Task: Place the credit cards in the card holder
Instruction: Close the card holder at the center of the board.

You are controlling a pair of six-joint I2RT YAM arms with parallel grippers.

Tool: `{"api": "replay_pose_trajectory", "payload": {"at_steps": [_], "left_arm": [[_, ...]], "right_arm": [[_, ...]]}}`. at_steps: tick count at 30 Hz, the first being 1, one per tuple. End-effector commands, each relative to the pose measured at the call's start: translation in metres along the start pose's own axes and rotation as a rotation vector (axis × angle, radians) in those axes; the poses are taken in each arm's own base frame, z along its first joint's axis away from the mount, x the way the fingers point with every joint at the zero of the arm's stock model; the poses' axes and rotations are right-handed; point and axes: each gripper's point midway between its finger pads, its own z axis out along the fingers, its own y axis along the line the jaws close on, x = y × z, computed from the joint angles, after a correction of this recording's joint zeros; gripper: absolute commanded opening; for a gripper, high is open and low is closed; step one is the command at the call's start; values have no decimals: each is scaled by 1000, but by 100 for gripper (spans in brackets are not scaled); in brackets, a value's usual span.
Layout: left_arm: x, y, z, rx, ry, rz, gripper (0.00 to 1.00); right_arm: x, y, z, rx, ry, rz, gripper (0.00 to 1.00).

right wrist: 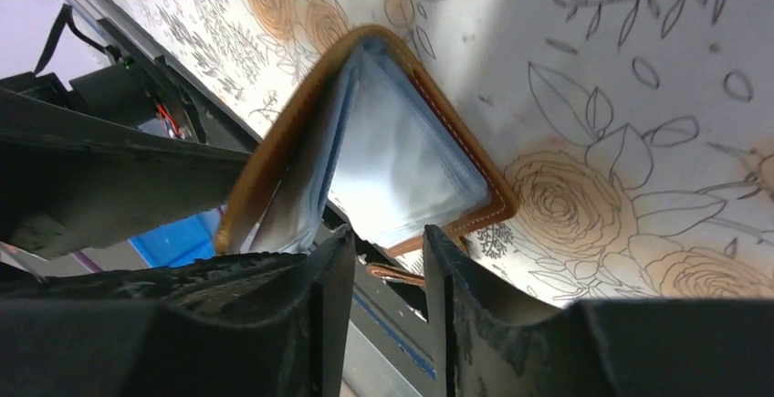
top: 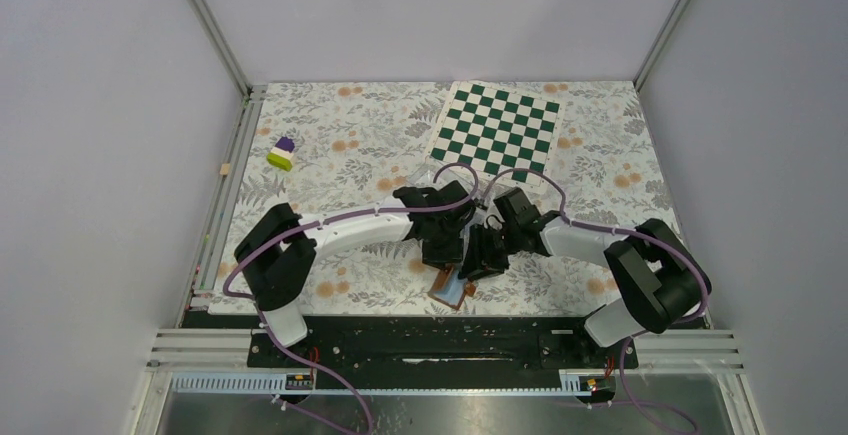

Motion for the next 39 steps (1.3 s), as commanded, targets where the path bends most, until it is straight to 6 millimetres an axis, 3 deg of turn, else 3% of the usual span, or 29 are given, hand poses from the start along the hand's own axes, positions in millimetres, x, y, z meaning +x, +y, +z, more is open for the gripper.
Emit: {"api": "replay_pose_trajectory", "payload": {"at_steps": [1, 3, 7, 13, 19, 26, 35, 39], "left_arm": [[-1, -20, -14, 111, -9, -15, 40], [0, -23, -13, 126, 0, -16, 40], [4, -33, -16, 190, 13, -19, 40], [11, -47, -15, 292, 45, -21, 40], [13, -55, -30, 349, 41, -10, 41], [25, -83, -41, 478, 103, 18, 43], [32, -85, -24, 544, 116, -57, 44], [37, -75, -7, 532, 121, -93, 43]], "right_arm": [[19, 4, 1, -54, 68, 31, 37], [28, -1, 1, -43, 89, 47, 32], [36, -11, -4, -6, 75, 60, 31], [41, -20, -9, 61, 80, 69, 31], [45, -30, -14, 128, 71, 84, 31], [42, -51, -9, 241, 100, 109, 30], [45, -51, -19, 275, 100, 95, 31], [48, -46, -28, 275, 95, 91, 32]]}}
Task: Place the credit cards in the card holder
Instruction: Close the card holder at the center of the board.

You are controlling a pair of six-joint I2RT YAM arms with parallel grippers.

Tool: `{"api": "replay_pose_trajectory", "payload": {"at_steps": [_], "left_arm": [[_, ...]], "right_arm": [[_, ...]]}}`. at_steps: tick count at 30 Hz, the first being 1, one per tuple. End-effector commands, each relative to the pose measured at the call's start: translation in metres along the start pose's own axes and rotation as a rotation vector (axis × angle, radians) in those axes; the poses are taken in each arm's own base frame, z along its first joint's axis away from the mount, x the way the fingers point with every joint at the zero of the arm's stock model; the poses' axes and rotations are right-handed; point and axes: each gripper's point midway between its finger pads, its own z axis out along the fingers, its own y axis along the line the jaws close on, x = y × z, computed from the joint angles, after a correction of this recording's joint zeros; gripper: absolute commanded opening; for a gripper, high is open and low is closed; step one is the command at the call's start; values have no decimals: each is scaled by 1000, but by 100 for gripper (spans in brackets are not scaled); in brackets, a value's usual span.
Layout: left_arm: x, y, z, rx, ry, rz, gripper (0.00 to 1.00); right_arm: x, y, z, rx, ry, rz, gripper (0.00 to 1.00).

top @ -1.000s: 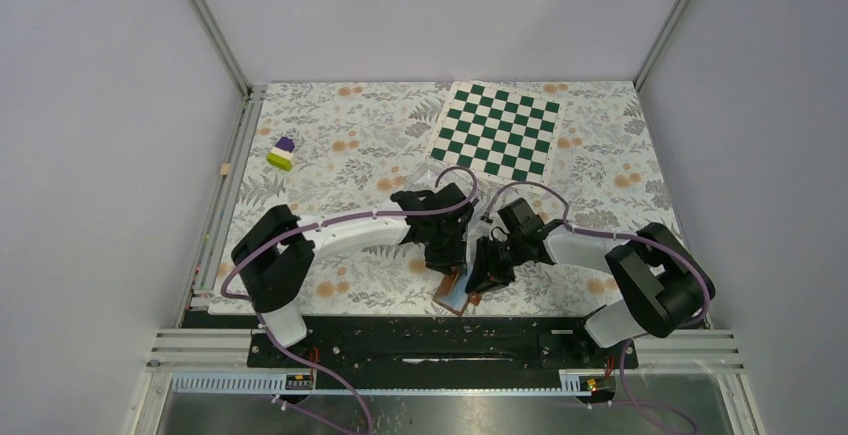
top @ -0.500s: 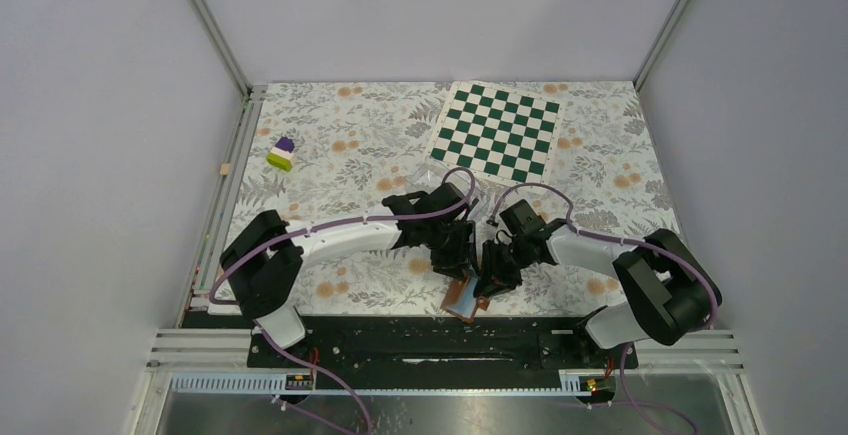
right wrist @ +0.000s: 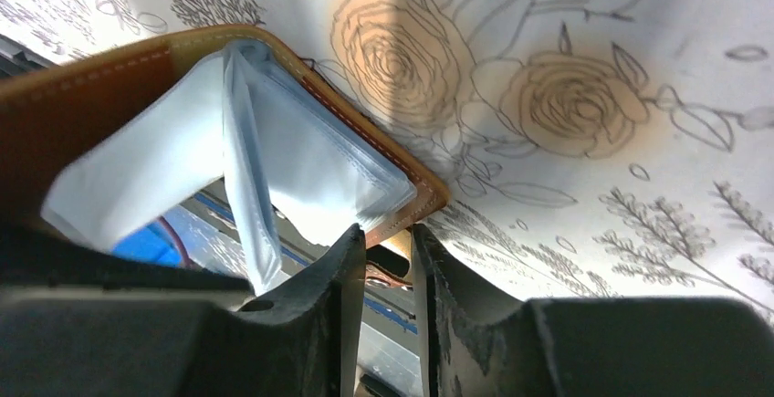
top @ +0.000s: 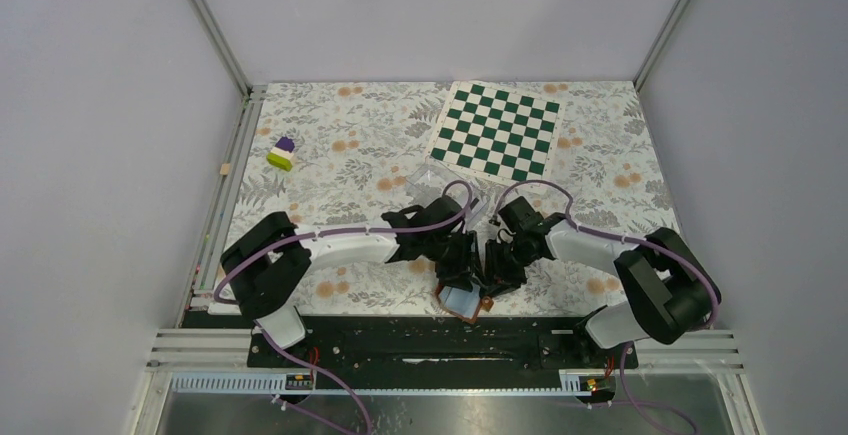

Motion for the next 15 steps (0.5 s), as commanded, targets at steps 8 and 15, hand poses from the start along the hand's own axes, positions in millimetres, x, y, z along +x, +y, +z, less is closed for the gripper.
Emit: {"api": "replay_pose_trajectory", "payload": {"at_steps": [8, 15], "left_arm": [[-12, -51, -12, 243, -85, 98, 41], [-30, -58, -61, 243, -233, 177, 42]], "right_arm": [[14, -18, -14, 99, -8, -23, 35], [11, -22, -6, 112, 6, -21, 34]]}}
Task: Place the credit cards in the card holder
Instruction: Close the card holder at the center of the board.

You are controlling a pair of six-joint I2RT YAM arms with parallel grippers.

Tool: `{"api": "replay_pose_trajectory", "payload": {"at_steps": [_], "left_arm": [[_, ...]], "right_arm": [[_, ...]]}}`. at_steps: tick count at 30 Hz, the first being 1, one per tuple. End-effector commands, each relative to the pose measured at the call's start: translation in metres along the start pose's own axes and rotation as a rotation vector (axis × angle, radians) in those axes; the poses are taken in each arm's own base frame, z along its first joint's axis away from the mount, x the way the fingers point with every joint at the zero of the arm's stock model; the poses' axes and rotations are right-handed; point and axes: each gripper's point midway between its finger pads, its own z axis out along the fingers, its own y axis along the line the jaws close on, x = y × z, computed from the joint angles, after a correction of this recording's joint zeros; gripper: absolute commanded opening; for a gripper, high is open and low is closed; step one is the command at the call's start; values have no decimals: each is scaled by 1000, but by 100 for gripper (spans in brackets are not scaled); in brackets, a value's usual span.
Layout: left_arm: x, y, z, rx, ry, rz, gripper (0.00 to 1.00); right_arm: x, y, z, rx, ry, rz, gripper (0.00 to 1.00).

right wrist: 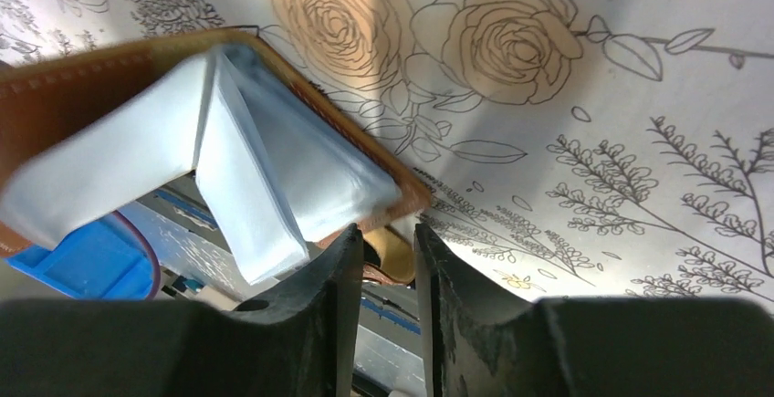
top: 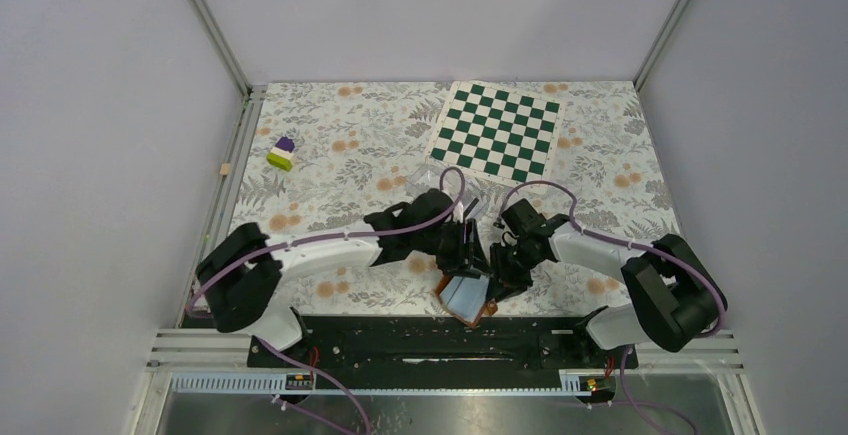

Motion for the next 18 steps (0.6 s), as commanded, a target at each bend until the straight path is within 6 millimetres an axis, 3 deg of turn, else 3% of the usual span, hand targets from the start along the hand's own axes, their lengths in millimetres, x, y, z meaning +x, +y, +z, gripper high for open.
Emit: {"api": "replay_pose_trajectory", "payload": {"at_steps": [1, 5, 9, 14, 18], "left_arm": [[-31, -32, -45, 86, -169, 102, 42], [-45, 2, -78, 20, -303, 46, 42], [-46, 44, -100, -58, -404, -41, 41], [-36, 84, -94, -70, -419, -159, 35], [-35, 77, -78, 70, -394, -190, 28]], "right_arm": [[1, -7, 5, 36, 14, -12, 33], [-10, 1, 10, 14, 14, -17, 29], [-28, 16, 12, -24, 2, -32, 27], [-49, 37, 7, -59, -17, -66, 27], [-52, 41, 3, -57, -8, -84, 28]]}}
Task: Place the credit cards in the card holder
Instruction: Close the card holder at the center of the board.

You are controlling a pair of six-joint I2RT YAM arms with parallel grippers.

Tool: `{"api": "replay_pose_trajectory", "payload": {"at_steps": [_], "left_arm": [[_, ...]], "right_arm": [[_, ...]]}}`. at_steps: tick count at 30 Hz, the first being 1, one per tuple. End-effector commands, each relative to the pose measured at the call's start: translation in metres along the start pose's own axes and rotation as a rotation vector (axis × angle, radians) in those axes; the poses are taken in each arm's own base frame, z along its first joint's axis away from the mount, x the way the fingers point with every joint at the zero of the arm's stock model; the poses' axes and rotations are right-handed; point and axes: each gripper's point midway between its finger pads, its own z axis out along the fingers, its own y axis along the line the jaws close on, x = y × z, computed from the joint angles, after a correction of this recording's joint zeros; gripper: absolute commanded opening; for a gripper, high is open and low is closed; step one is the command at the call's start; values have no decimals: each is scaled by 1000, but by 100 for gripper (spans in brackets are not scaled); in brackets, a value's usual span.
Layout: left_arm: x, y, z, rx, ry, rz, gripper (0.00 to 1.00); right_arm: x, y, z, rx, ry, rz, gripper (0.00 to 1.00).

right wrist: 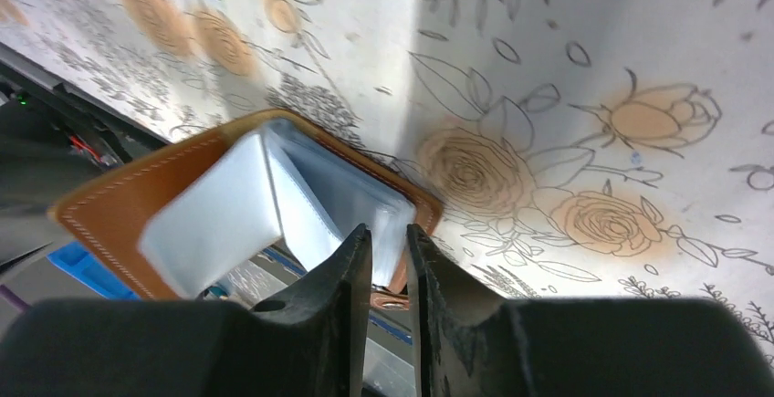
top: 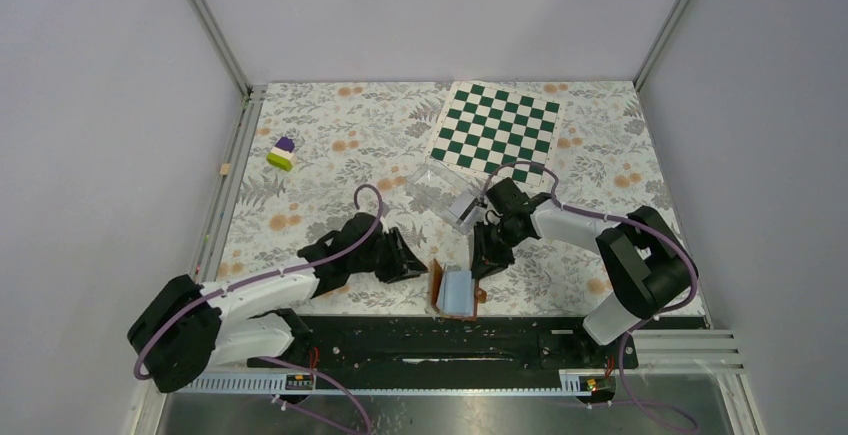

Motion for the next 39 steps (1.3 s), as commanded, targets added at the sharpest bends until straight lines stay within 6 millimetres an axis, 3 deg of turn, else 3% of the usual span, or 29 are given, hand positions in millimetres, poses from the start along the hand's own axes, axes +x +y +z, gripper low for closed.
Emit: {"api": "replay_pose_trajectory", "payload": {"at_steps": [1, 6, 12, 18, 26, 33, 39], "left_arm": [[-3, -32, 11, 181, 6, -44, 27], [15, -67, 26, 249, 87, 27, 23], [33, -77, 49, 229, 145, 19, 25], [48, -56, 66, 121, 177, 4, 28], [62, -38, 83, 42, 226, -15, 26], [66, -19, 90, -106, 247, 31, 16], [66, -22, 87, -129, 247, 83, 16]], "right_arm": [[-6, 10, -7, -10, -3, -56, 28], [12, 0, -13, 7, 22, -67, 29], [26, -6, -8, -5, 59, -57, 29], [39, -2, -14, -44, 71, -32, 29], [56, -18, -20, 8, 80, -38, 30], [61, -19, -25, -4, 71, -60, 30], [49, -5, -33, -35, 18, -90, 30]]}}
